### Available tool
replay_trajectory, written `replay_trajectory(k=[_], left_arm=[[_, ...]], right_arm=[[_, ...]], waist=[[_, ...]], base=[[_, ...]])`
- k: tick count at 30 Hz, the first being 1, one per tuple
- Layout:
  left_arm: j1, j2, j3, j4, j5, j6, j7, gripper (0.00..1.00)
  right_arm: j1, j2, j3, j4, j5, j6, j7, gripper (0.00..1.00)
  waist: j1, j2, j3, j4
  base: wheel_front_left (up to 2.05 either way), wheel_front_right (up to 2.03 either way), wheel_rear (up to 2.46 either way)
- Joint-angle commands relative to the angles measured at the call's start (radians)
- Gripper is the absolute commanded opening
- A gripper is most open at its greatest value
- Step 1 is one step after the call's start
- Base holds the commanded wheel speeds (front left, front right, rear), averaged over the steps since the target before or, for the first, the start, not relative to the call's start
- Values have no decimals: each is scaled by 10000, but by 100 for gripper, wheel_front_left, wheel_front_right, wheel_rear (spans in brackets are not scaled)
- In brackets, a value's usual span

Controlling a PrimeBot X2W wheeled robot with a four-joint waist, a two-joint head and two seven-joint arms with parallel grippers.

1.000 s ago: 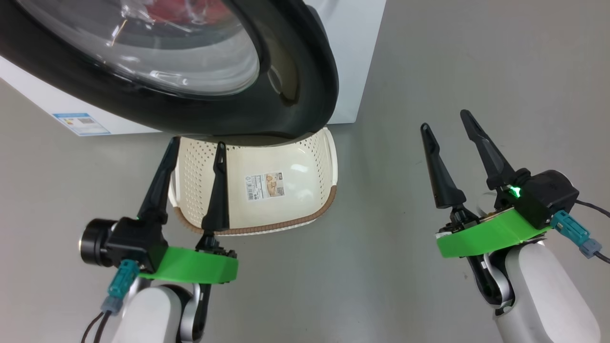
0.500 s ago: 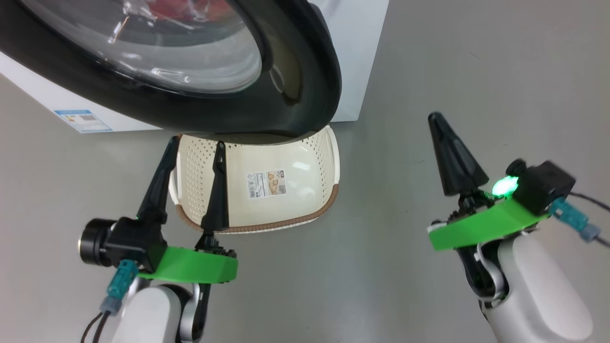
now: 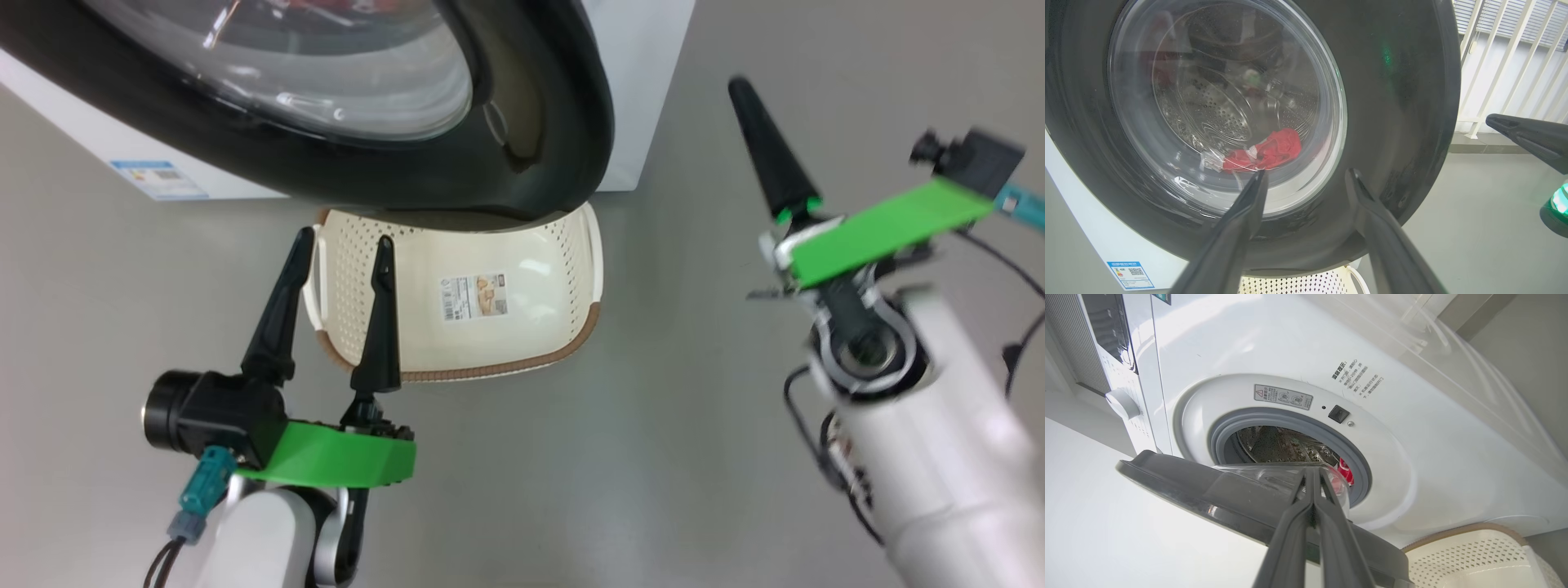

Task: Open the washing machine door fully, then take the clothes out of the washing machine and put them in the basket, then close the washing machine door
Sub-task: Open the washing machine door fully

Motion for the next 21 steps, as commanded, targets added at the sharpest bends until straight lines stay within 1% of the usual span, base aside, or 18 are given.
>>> replay_trajectory(k=[1,3,6,8,11,14,16,18,21], left_arm=[[-108,177,241,-321,-76,79,-46,100],[-139,177,209,-372,-89,85,-46,100],[-177,177,169,-446,-69,115,-46,100],[-182,177,139,-476,-67,137,-46,100],[-186,177,83,-494,-74,156,-46,100],[-226,177,24,-508,-80,170,-46,100],[-242,177,-22,-490,-20,187,-46,100],[-273,177,-64,-493,16,194,-46,100],[-324,177,-123,-478,27,197,-46,100]], right_arm=[[-285,41,39,-229,395,35,280,0],[-652,7,-137,-116,1396,35,1107,0],[-1200,22,-320,390,2923,35,2616,0],[-1622,32,-385,901,3768,35,3515,0],[-2332,17,-478,1668,4709,35,4411,0],[-3083,10,-478,2514,5576,35,5100,0],[-3614,-75,-332,3008,5941,35,5495,0],[-4103,-142,-166,3409,6239,35,5820,0],[-4694,-292,308,3841,6377,35,6342,0]], waist=[[0,0,117,106],[0,0,194,172],[0,0,300,232],[0,0,341,261],[0,0,410,313],[0,0,487,381],[0,0,546,418],[0,0,622,461],[0,0,722,525]], base=[[0,0,0],[0,0,0],[0,0,0],[0,0,0],[0,0,0],[0,0,0],[0,0,0],[0,0,0],[0,0,0]])
